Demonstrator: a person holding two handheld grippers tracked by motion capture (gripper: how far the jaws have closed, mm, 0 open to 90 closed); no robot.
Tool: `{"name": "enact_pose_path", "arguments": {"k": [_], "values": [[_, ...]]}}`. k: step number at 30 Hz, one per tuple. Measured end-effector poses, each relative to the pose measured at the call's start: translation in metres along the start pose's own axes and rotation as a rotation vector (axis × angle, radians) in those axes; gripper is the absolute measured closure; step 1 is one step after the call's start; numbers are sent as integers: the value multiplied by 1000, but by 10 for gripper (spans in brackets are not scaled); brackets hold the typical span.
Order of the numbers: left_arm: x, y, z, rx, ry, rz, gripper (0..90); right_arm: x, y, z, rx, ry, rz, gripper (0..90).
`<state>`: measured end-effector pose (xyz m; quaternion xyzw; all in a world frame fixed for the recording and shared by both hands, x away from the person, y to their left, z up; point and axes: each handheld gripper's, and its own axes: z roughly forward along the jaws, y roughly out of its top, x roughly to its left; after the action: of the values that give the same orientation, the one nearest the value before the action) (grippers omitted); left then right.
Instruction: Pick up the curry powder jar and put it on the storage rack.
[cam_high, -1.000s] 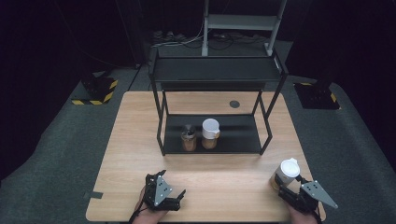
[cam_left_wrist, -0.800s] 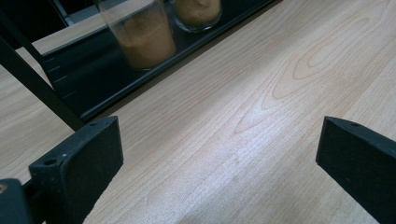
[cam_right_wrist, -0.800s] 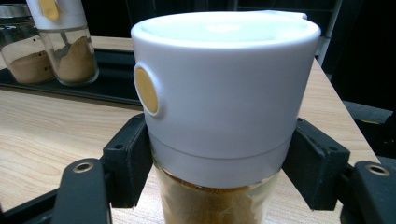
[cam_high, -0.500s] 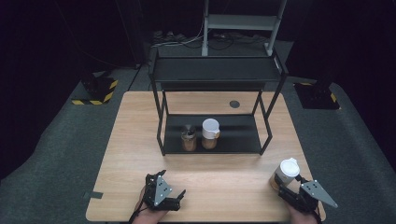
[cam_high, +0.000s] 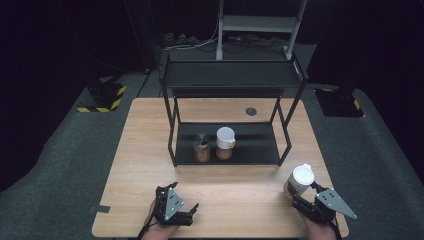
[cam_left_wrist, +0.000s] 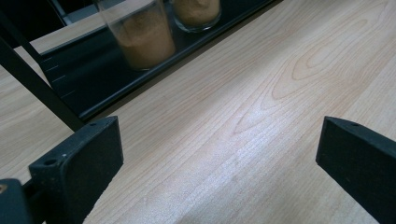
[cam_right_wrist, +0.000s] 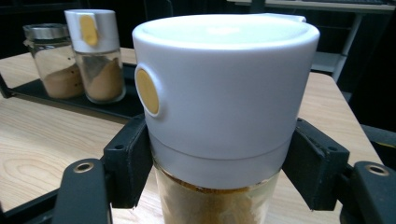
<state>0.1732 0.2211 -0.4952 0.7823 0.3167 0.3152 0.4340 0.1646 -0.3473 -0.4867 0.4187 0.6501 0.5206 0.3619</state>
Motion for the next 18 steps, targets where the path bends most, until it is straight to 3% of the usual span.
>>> {"name": "enact_pose_path", "arguments": {"k": [18], "values": [[1, 0, 0, -2, -5, -1, 8, 14, 18, 22, -24, 59, -22, 300]]}}
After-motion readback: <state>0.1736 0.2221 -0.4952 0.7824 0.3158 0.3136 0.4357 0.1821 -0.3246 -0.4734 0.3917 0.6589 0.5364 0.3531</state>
